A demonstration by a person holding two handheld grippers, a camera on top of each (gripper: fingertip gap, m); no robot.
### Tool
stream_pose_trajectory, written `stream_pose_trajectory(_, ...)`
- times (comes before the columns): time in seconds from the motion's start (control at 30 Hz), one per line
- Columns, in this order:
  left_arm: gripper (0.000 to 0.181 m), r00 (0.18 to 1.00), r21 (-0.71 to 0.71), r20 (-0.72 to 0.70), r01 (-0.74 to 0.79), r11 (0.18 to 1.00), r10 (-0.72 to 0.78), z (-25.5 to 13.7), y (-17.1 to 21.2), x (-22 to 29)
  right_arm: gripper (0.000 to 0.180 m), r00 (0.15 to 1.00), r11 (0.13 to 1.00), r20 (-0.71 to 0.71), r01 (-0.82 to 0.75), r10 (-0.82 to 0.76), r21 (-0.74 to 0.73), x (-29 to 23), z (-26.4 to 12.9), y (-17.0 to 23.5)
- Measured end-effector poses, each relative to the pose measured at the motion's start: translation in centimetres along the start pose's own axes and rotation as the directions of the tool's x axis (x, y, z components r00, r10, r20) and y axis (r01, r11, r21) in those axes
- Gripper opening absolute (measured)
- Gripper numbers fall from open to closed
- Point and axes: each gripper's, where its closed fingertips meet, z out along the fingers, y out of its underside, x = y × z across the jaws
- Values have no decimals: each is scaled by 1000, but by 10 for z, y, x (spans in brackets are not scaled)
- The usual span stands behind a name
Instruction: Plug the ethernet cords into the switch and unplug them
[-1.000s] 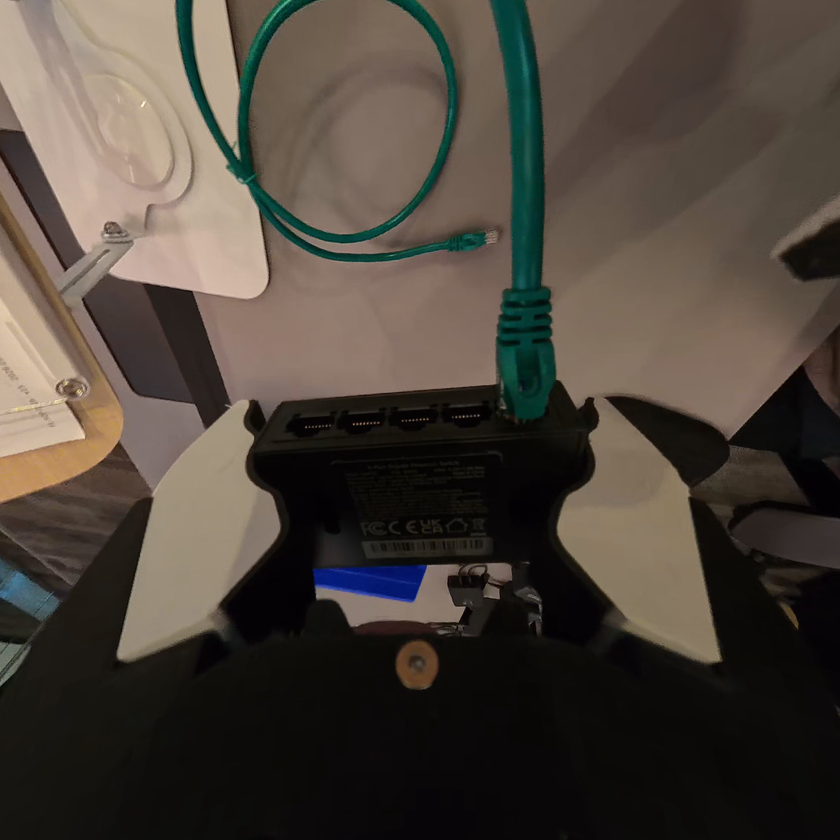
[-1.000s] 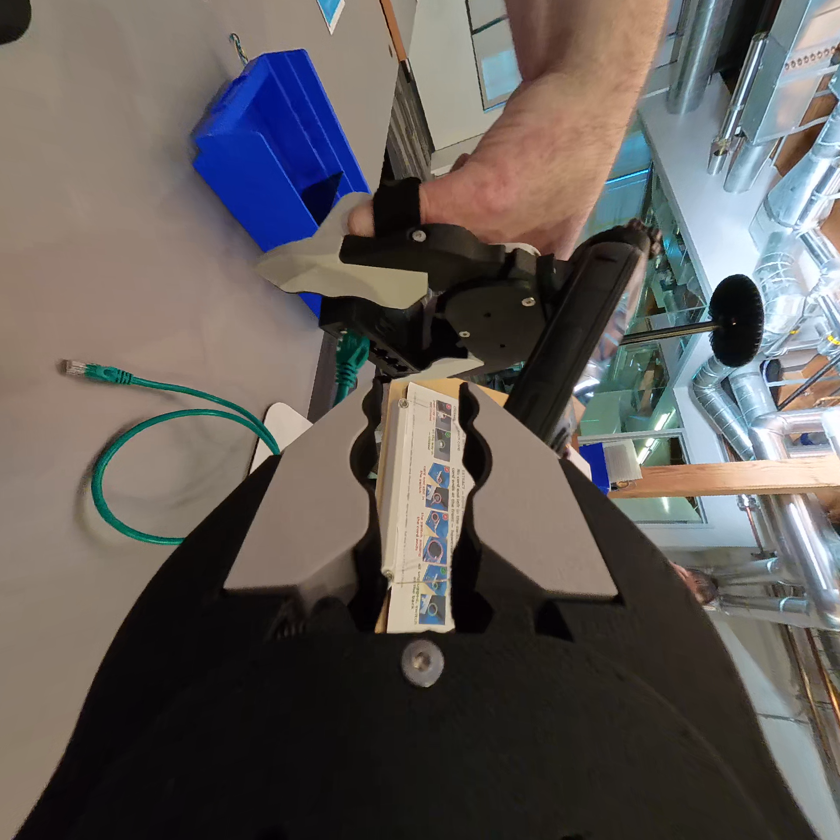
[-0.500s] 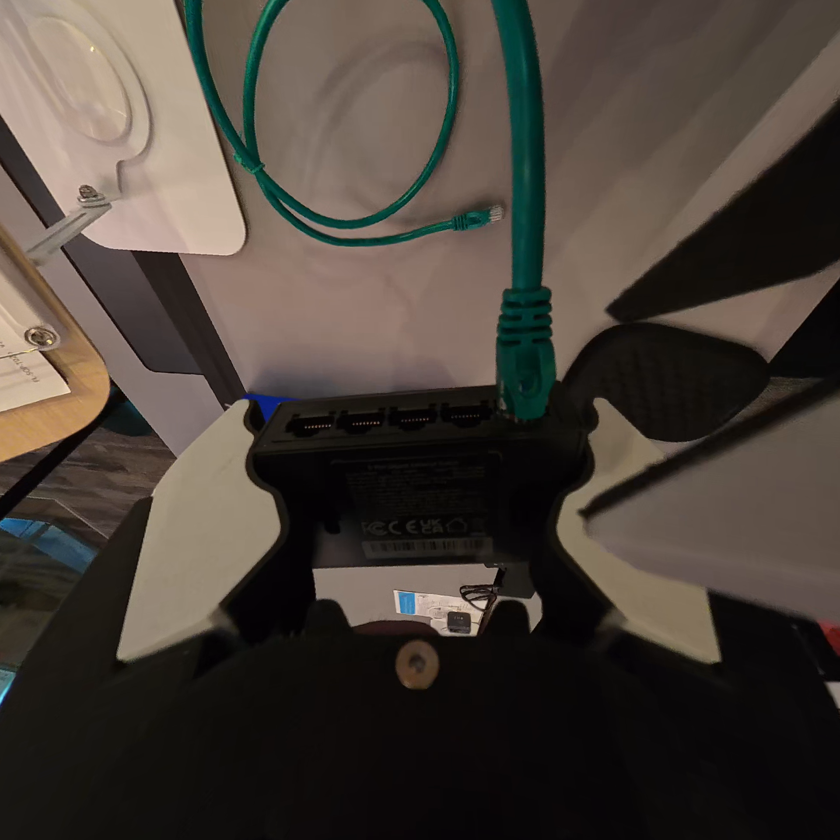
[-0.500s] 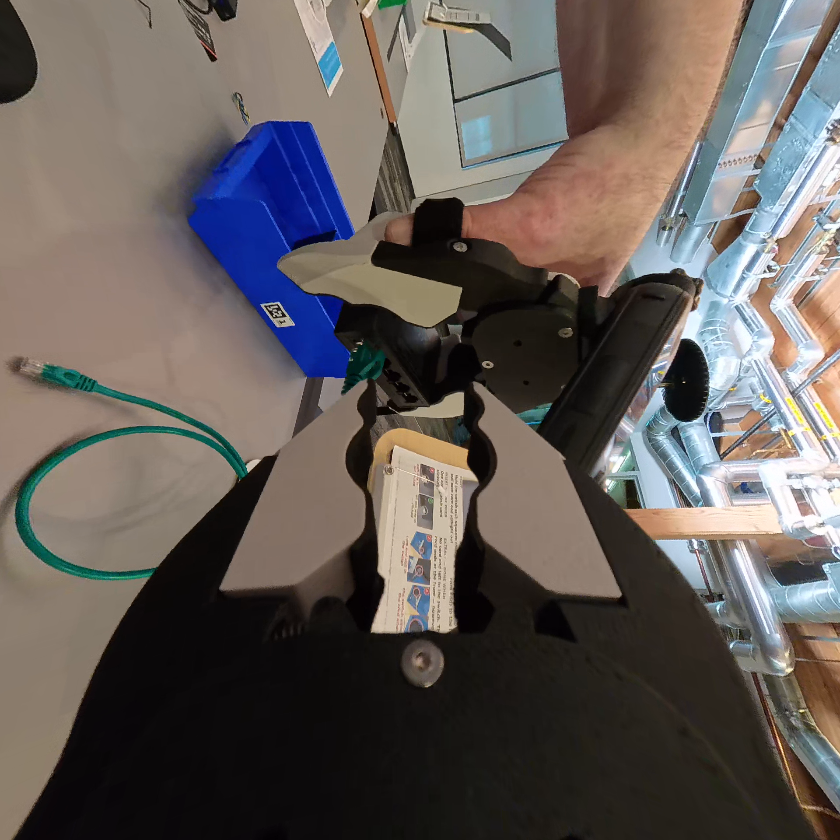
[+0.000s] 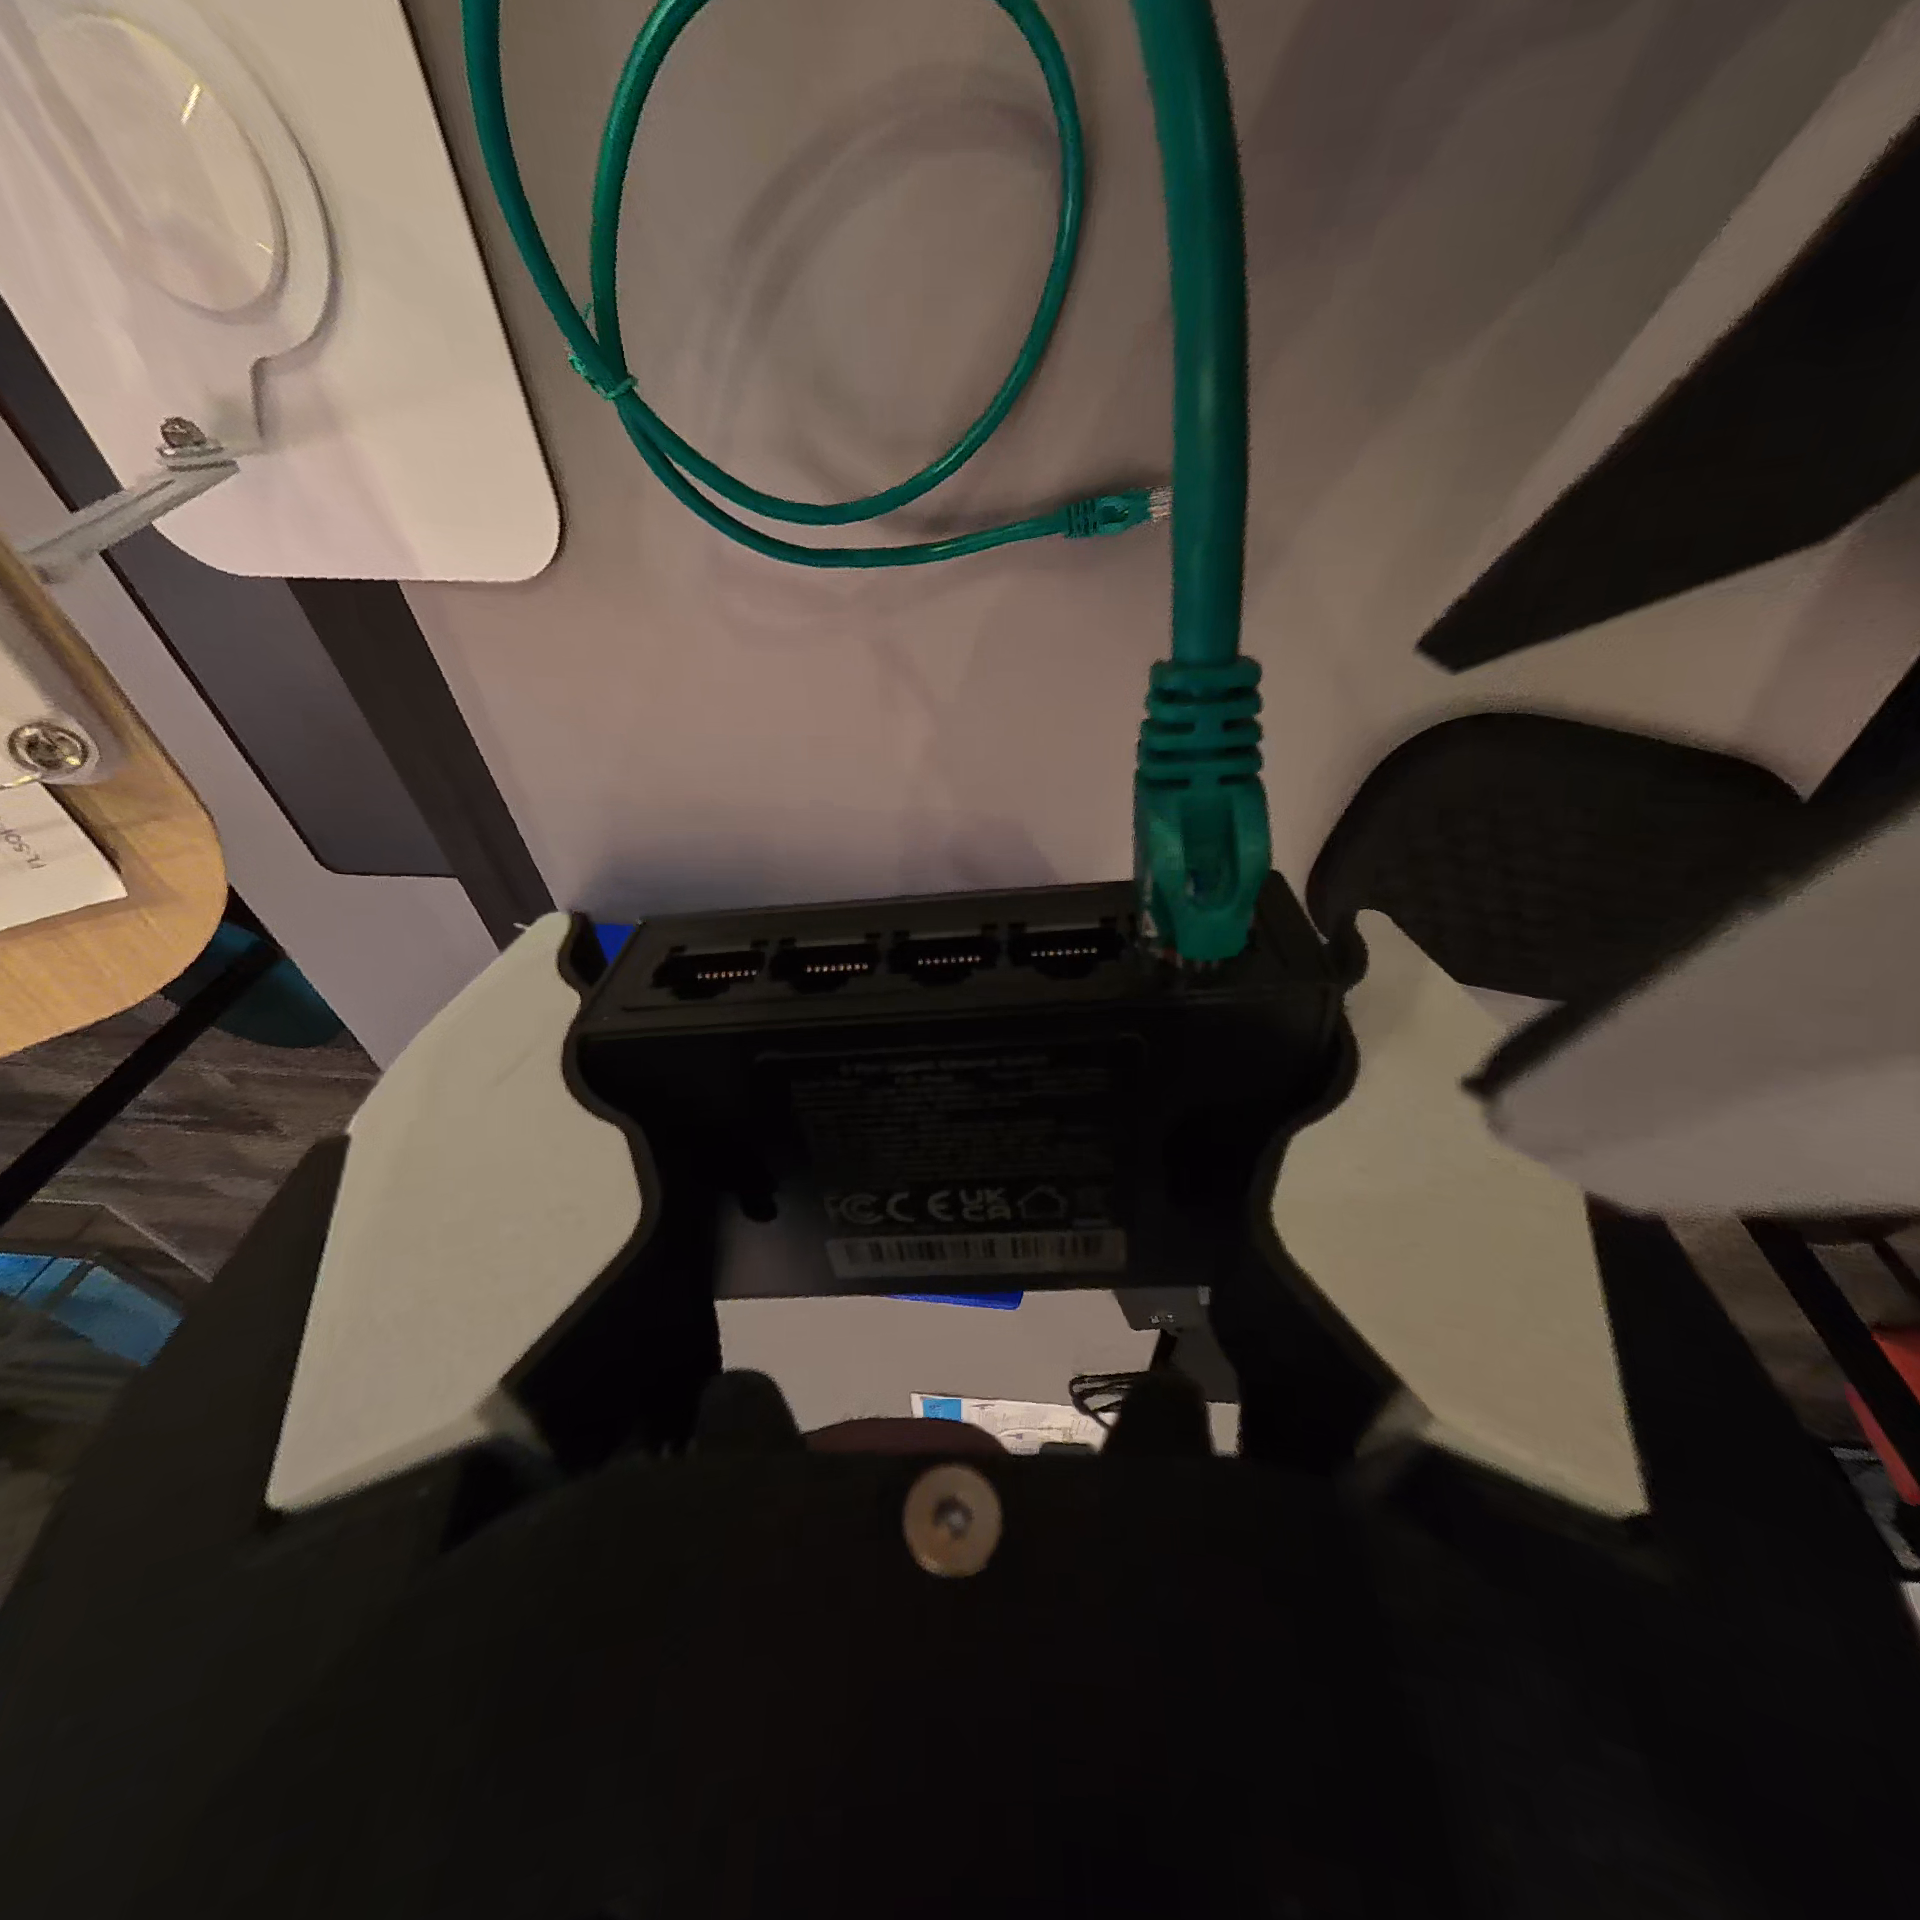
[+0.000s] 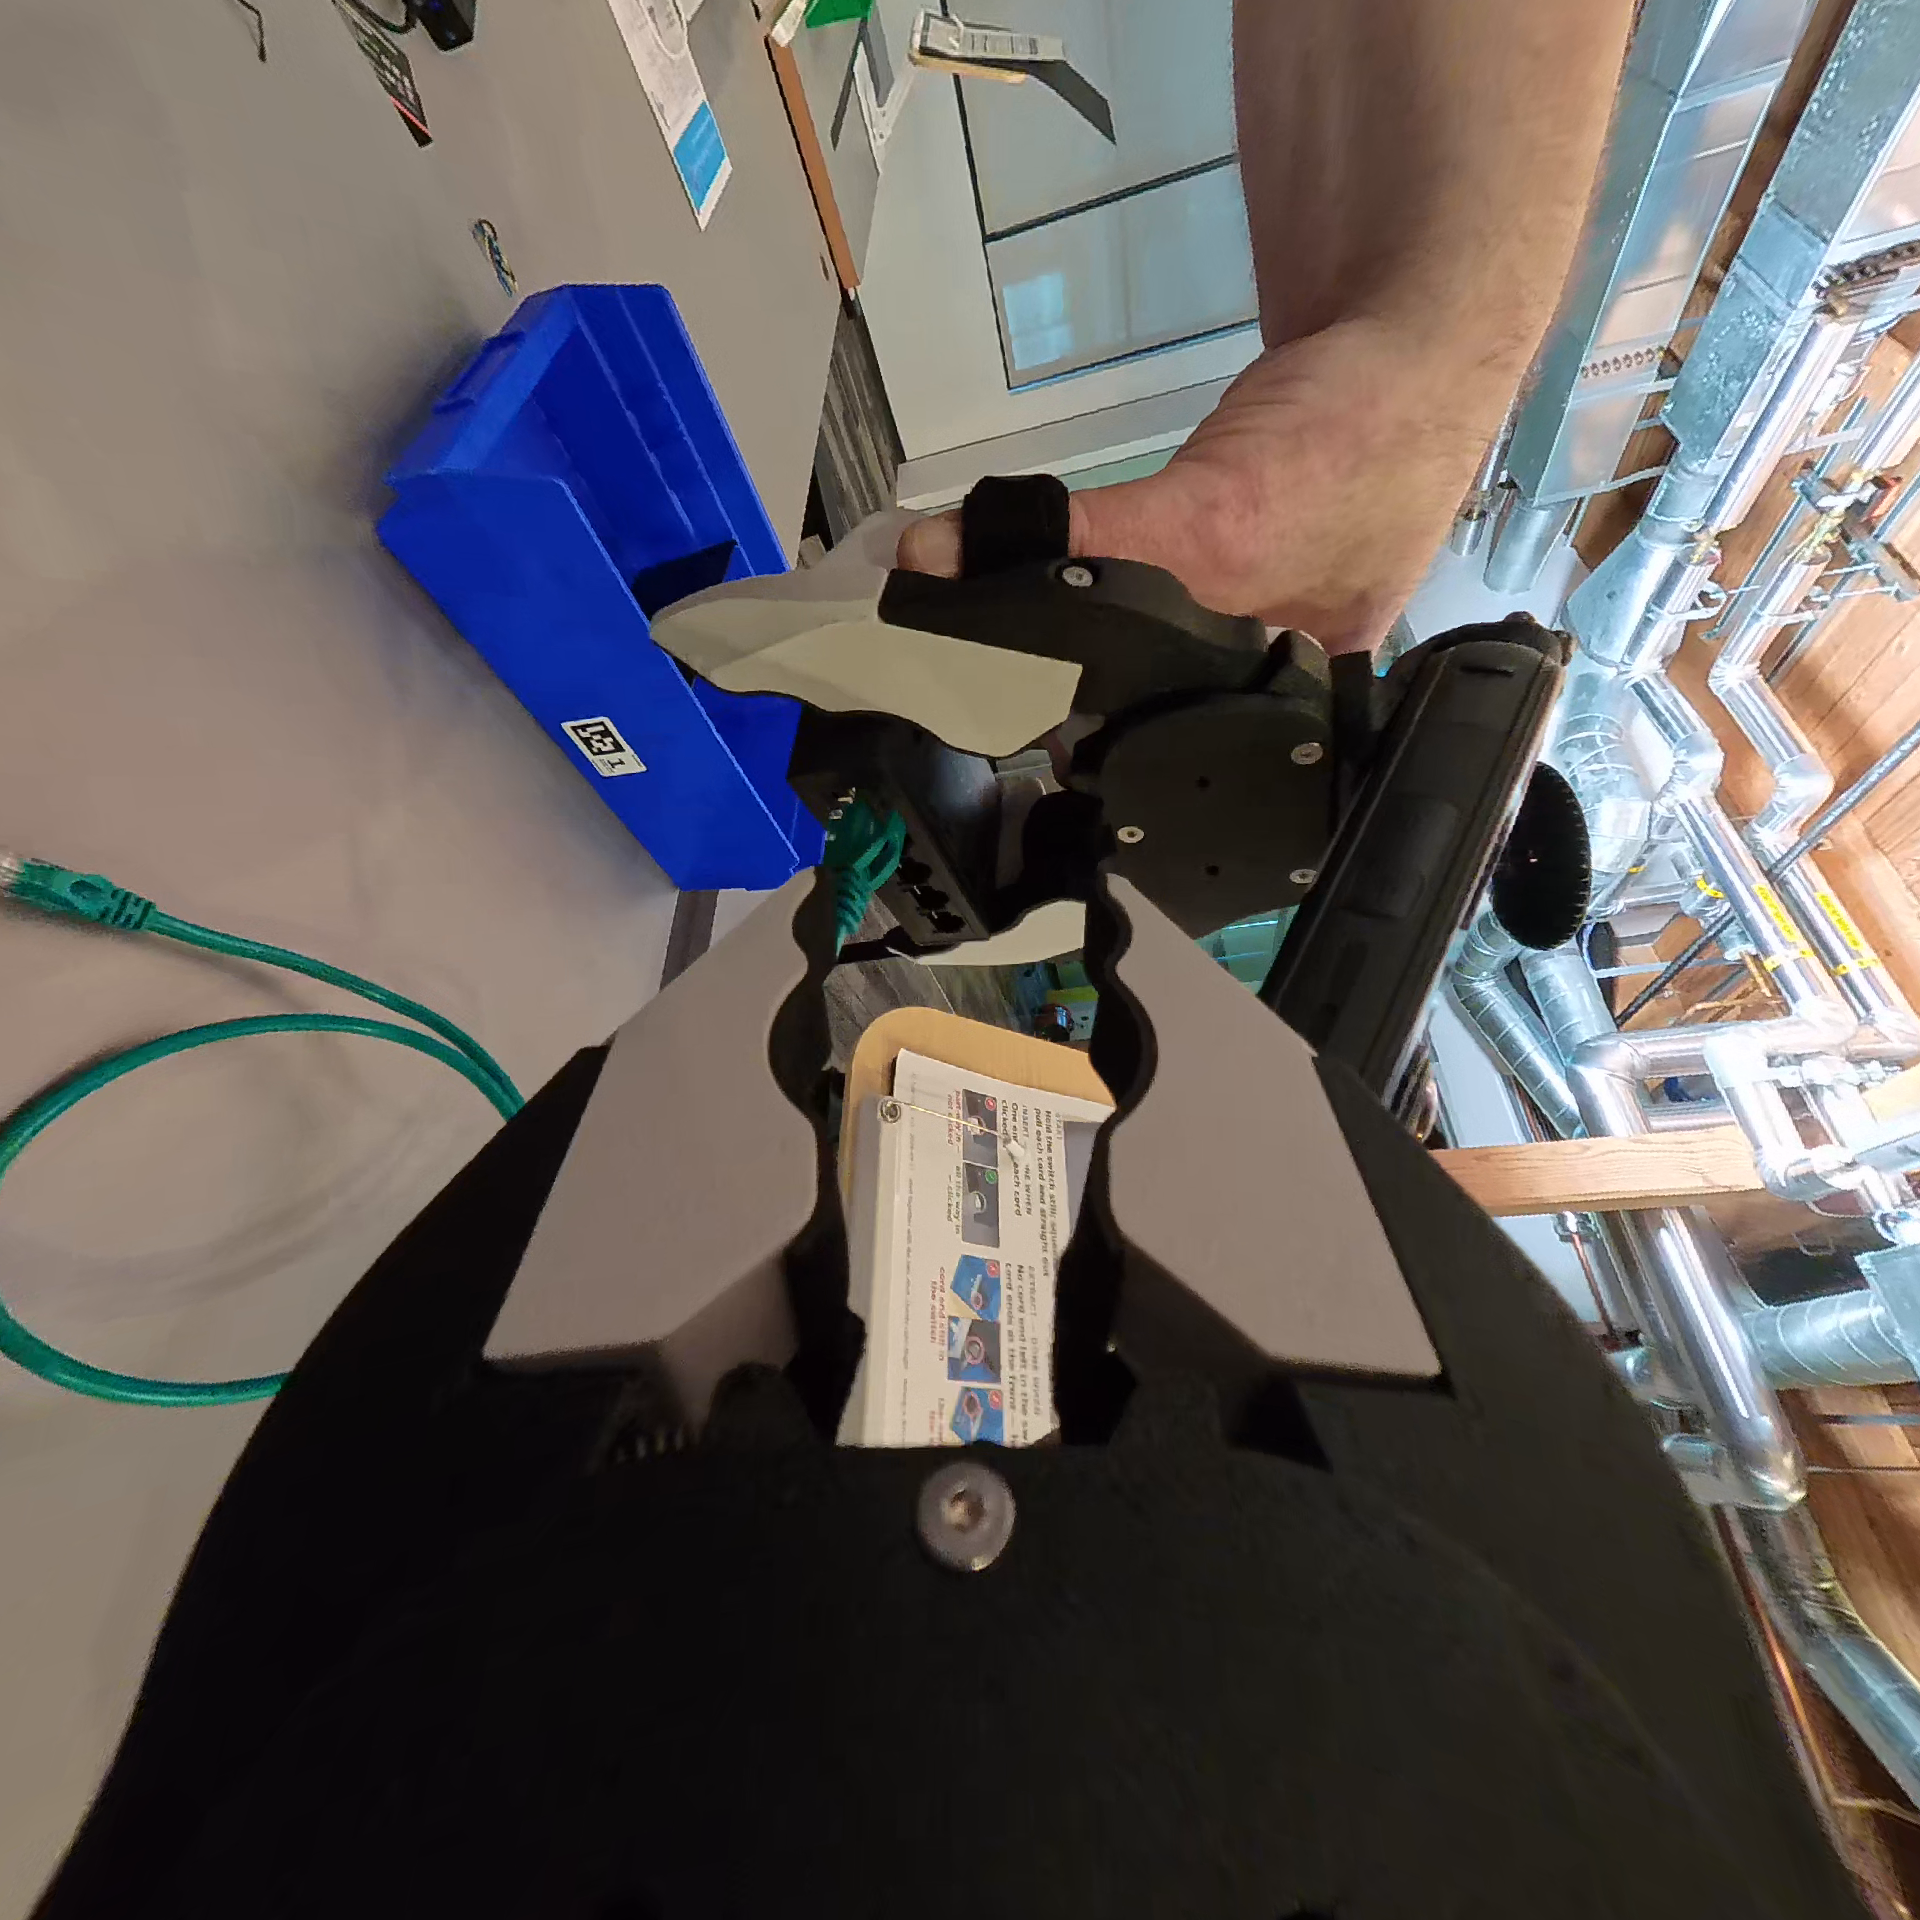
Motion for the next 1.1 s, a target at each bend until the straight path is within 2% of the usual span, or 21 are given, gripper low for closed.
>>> stream_pose_trajectory(0.03,126,1000,7,-5,7,1000,-7,0,0,-1,46,1000,1000,3,-9,9,8,-1,1,0)
stream_pose_trajectory(0.27,128,999,20,-45,6,1000,-5,3,-5,4,26,998,1000,68,0,-1,17,-18,9,-6)
stream_pose_trajectory(0.67,126,989,58,-150,-4,998,13,0,-18,14,21,995,1000,101,25,-23,-17,-23,10,2)
stream_pose_trajectory(1.1,126,979,68,-198,-36,997,49,0,-22,23,15,995,999,95,37,-35,-14,-24,10,0)
